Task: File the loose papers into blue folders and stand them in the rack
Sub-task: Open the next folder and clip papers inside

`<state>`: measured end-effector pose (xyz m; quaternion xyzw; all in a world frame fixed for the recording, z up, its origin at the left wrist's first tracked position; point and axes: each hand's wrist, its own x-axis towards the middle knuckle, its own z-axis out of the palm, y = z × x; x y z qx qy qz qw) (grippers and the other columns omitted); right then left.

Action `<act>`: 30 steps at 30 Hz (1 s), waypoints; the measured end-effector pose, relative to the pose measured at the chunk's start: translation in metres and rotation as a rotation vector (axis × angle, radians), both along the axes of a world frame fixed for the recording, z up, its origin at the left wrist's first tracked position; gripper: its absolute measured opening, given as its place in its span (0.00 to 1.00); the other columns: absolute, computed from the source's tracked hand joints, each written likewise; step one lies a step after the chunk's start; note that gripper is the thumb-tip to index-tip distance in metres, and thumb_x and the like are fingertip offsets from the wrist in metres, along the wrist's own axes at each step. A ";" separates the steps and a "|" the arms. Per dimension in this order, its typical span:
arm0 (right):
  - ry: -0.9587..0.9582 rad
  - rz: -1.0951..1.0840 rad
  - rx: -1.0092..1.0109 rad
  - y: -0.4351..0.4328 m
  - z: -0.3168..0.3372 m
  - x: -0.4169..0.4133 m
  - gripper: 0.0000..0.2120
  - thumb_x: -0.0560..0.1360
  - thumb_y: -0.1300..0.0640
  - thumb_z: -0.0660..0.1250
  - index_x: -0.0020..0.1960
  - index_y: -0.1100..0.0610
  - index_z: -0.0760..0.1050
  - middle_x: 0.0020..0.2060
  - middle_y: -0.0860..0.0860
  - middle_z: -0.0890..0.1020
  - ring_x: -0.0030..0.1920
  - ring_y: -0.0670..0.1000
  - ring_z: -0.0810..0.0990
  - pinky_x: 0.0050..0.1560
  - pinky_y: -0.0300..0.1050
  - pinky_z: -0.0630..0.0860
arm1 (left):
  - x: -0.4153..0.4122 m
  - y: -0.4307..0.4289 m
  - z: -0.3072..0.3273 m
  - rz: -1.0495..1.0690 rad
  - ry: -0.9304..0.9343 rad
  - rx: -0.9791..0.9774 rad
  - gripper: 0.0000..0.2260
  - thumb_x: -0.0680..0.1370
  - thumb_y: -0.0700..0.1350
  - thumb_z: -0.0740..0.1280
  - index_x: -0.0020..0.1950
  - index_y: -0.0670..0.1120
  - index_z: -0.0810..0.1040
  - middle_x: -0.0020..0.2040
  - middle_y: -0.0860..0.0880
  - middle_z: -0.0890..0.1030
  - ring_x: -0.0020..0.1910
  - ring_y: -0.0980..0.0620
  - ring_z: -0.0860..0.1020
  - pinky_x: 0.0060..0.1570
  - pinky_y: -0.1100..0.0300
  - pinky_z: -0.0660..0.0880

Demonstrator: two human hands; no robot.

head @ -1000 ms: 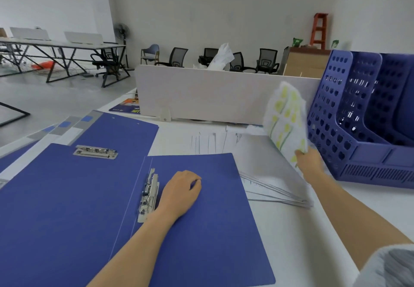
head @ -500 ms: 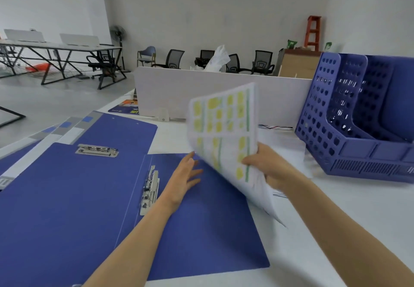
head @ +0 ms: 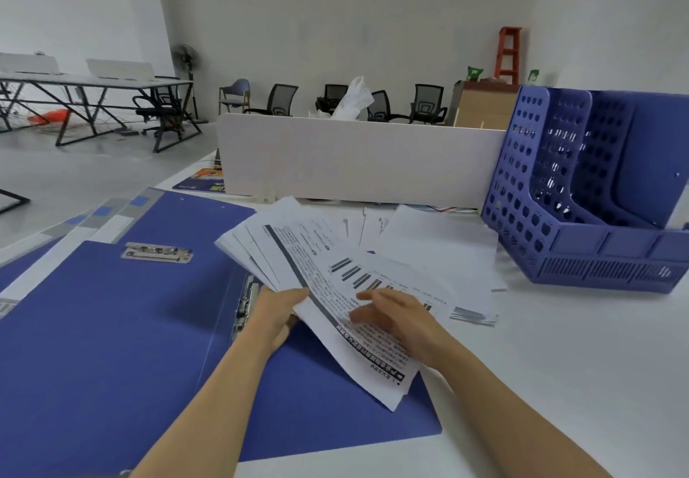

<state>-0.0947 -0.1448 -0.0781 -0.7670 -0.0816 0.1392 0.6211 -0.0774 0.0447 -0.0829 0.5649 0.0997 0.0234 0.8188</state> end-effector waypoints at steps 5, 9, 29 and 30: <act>-0.387 -0.433 -0.307 -0.017 0.015 0.006 0.19 0.79 0.55 0.59 0.69 0.55 0.66 0.66 0.51 0.72 0.65 0.52 0.70 0.60 0.40 0.66 | 0.001 0.014 0.008 -0.026 -0.139 -0.156 0.13 0.70 0.30 0.69 0.52 0.42 0.77 0.39 0.50 0.84 0.43 0.47 0.79 0.36 0.56 0.81; -0.330 -0.424 -0.313 -0.045 0.028 0.005 0.30 0.76 0.52 0.64 0.74 0.52 0.56 0.68 0.51 0.69 0.67 0.54 0.69 0.67 0.52 0.65 | -0.005 0.023 0.017 -0.158 -0.203 -0.207 0.41 0.37 0.49 0.83 0.48 0.44 0.78 0.36 0.50 0.86 0.35 0.51 0.84 0.29 0.58 0.80; -0.358 -0.449 0.274 -0.045 0.034 -0.002 0.08 0.79 0.59 0.55 0.47 0.48 0.69 0.42 0.47 0.80 0.35 0.38 0.81 0.34 0.34 0.79 | -0.012 0.002 0.022 -0.068 -0.430 0.186 0.21 0.76 0.32 0.63 0.56 0.59 0.75 0.51 0.56 0.83 0.53 0.53 0.81 0.56 0.54 0.78; -0.384 -0.432 0.251 -0.043 0.034 -0.002 0.08 0.80 0.58 0.54 0.48 0.47 0.68 0.43 0.46 0.79 0.36 0.35 0.80 0.35 0.31 0.78 | -0.013 0.001 0.023 0.004 -0.459 0.191 0.21 0.76 0.31 0.61 0.55 0.58 0.75 0.50 0.57 0.83 0.53 0.54 0.81 0.56 0.55 0.78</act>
